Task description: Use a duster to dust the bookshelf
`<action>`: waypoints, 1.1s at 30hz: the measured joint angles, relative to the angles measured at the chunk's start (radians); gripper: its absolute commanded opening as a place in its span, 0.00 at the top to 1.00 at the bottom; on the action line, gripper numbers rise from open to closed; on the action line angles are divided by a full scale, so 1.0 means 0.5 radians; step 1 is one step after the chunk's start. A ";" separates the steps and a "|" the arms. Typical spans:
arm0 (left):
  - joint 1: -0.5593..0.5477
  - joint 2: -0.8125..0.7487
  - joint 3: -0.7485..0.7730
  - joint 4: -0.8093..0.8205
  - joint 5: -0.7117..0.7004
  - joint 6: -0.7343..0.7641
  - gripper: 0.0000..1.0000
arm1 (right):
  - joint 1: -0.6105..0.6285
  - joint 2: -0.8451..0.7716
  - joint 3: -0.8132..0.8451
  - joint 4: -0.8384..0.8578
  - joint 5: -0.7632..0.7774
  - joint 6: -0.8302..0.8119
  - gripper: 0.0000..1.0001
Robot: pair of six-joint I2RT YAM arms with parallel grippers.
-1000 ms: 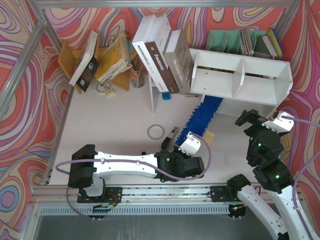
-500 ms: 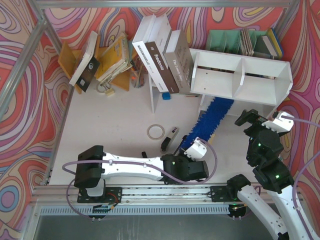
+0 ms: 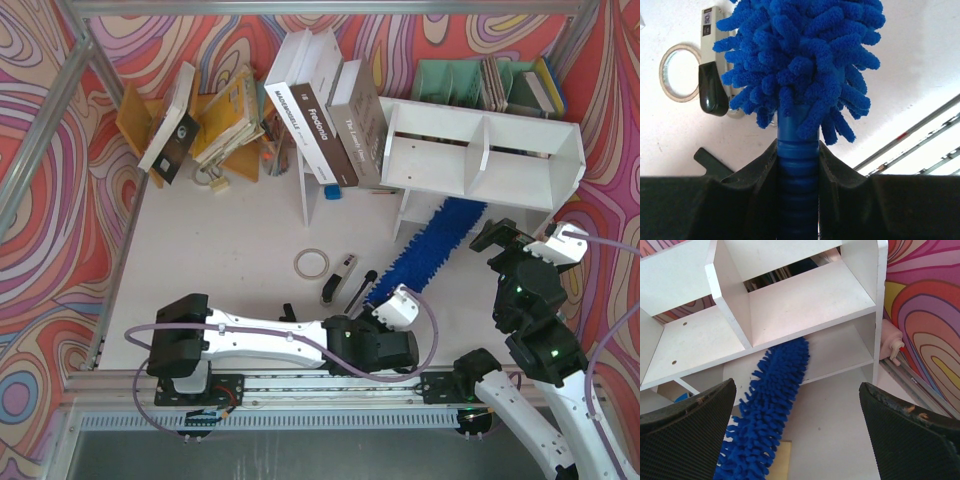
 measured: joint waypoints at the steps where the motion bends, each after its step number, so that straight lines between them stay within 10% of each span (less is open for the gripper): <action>1: 0.002 -0.004 -0.015 -0.008 -0.017 -0.017 1.00 | 0.000 0.000 0.000 0.000 0.000 0.000 0.01; 15: 0.127 -0.121 -0.132 -0.101 -0.040 -0.260 1.00 | 0.000 0.000 0.000 0.000 0.001 0.000 0.01; 33: -0.017 0.014 -0.014 0.289 0.278 0.310 1.00 | -0.001 -0.001 0.000 0.000 0.001 0.000 0.01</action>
